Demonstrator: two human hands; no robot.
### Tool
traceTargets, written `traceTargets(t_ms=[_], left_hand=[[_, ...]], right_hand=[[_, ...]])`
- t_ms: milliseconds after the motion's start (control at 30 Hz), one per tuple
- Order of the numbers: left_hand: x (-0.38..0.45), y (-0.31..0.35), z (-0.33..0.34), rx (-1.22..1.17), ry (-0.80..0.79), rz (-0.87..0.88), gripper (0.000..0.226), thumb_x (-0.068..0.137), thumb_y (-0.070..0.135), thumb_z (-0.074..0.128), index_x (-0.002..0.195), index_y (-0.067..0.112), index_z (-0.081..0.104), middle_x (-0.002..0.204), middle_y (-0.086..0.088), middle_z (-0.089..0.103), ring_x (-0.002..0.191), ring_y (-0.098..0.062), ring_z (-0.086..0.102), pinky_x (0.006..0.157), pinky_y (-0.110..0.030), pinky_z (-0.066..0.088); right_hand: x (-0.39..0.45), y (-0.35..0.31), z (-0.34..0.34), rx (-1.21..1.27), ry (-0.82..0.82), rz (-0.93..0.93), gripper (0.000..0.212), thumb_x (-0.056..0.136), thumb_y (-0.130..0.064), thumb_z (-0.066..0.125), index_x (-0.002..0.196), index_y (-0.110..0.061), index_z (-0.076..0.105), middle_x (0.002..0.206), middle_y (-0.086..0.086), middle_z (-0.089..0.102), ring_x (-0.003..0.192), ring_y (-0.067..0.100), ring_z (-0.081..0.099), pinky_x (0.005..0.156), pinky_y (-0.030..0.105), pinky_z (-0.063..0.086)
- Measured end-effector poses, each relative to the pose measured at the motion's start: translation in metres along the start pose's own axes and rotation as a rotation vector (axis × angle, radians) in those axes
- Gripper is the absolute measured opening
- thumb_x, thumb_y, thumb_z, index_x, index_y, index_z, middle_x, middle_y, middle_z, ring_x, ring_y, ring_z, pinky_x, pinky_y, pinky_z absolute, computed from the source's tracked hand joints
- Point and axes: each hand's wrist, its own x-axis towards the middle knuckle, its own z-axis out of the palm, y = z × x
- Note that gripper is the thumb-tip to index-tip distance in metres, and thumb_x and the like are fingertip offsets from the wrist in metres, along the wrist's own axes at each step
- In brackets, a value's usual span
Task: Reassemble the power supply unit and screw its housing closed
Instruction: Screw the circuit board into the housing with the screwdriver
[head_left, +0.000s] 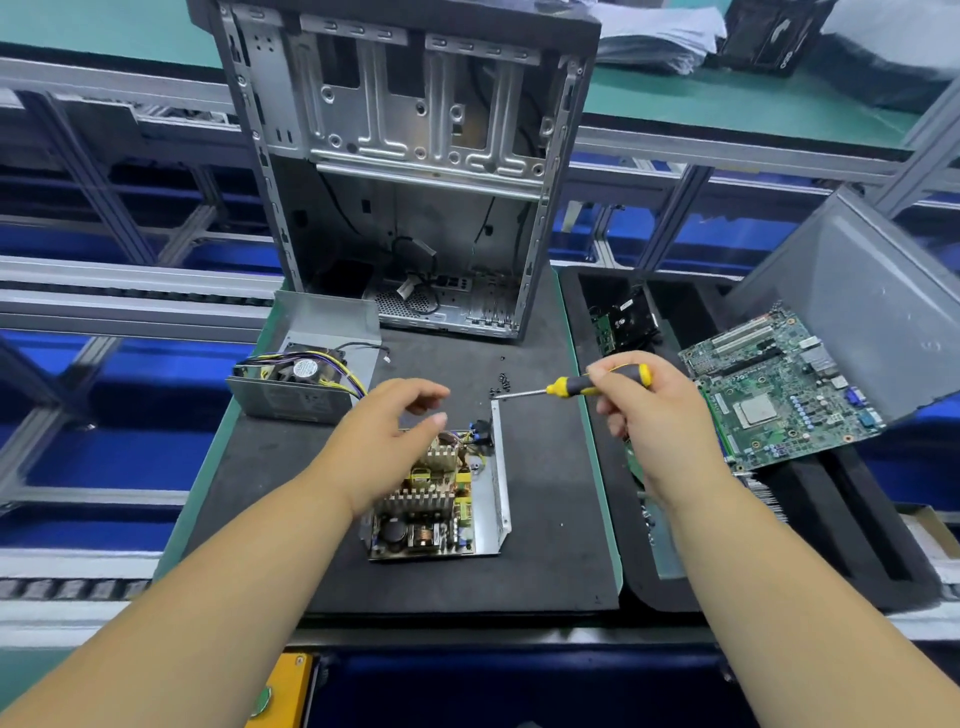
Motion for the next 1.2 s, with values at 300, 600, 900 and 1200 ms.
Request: traceTargets(t_ms=[300,600,900,1200], left_hand=[[0.015,0.026,0.0,-0.088,0.073,-0.061,0.023,0.095,0.019,0.06,0.112,0.033,0.066,0.106,0.015,0.064,0.1,0.004,0.056,0.083,-0.003,0.039],[0.019,0.035,0.005,-0.149,0.177,-0.159,0.022,0.094,0.02,0.061,0.107,0.036,0.069,0.101,0.015,0.065,0.095,0.001,0.058,0.078,-0.003,0.041],[0.012,0.037,0.009,-0.149,0.264,-0.289,0.022,0.094,0.023,0.061,0.103,0.042,0.069,0.093,0.023,0.063,0.085,0.004,0.056,0.071,-0.007,0.044],[0.022,0.059,0.023,-0.208,0.328,-0.352,0.023,0.095,0.024,0.06,0.1,0.045,0.07,0.103,0.013,0.069,0.095,-0.005,0.06,0.079,-0.015,0.042]], right_hand=[[0.04,0.03,-0.016,-0.041,0.073,0.081,0.008,0.092,-0.026,0.062,0.09,-0.025,0.07,0.07,-0.01,0.07,0.057,0.007,0.051,0.057,0.021,0.041],[0.104,0.055,0.001,-0.155,-0.045,0.114,0.009,0.091,-0.03,0.06,0.097,-0.032,0.067,0.084,-0.01,0.072,0.066,0.006,0.059,0.061,0.025,0.05],[0.133,0.073,0.012,-0.25,-0.192,0.108,0.013,0.094,-0.03,0.058,0.104,-0.036,0.064,0.098,-0.005,0.07,0.081,0.02,0.063,0.07,0.033,0.051],[0.144,0.069,0.002,-0.253,-0.266,0.111,0.009,0.093,-0.031,0.059,0.099,-0.037,0.064,0.098,-0.005,0.071,0.081,0.018,0.063,0.071,0.036,0.055]])
